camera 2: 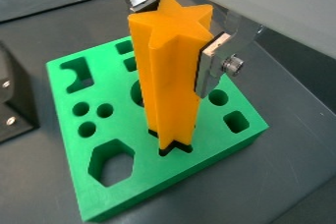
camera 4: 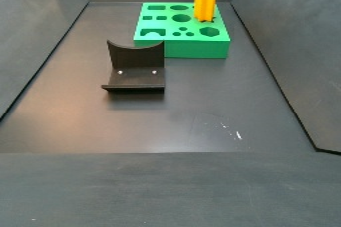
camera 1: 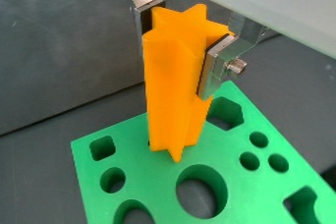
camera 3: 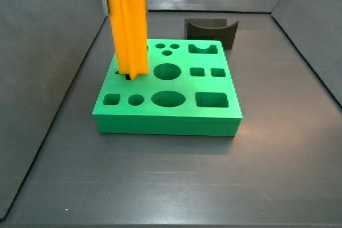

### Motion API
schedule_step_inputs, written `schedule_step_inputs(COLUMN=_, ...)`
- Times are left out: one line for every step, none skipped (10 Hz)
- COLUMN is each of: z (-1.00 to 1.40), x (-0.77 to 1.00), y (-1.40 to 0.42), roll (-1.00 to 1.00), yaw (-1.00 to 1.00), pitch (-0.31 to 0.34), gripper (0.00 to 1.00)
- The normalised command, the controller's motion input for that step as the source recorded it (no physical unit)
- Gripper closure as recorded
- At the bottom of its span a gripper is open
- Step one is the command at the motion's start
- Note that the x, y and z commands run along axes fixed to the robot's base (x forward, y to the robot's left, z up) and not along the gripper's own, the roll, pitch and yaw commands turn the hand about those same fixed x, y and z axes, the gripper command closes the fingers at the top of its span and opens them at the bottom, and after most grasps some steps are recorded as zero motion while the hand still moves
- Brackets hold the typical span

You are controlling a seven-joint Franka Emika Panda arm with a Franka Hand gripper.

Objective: Insert the star object.

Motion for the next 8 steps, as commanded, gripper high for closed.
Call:
schedule_step_inputs(z=-0.25, x=-0.05, y=0.07, roll=0.17, yaw=0.53, pitch=-0.004, gripper=1.00)
schedule_step_inputs(z=-0.32, x=-0.16, y=0.00, roll=0.03, yaw=0.38, pitch=-0.034, gripper=1.00)
schedule_step_inputs(z=-0.33, x=-0.08, y=-0.02, roll=-0.03, yaw=0.09, pitch=-0.033, gripper=1.00)
schedule_step_inputs(z=-0.32, x=-0.12, y=-0.09, roll=-0.07, yaw=0.00, pitch=-0.037, gripper=1.00)
schedule_step_inputs(z=-0.31, x=-0.12, y=-0.08, roll=-0.07, yaw=-0.21, pitch=-0.036, gripper=1.00)
schedule_step_inputs(z=-0.30, x=-0.07, y=-0.11, roll=-0.09, yaw=-0.33, pitch=-0.041, gripper=1.00)
schedule_step_inputs(z=-0.31, x=-0.01, y=-0.15, roll=-0.09, yaw=-0.44, pitch=-0.051, gripper=1.00)
schedule_step_inputs(z=-0.32, x=0.00, y=-0.09, roll=-0.08, yaw=-0.35, pitch=-0.050, gripper=1.00)
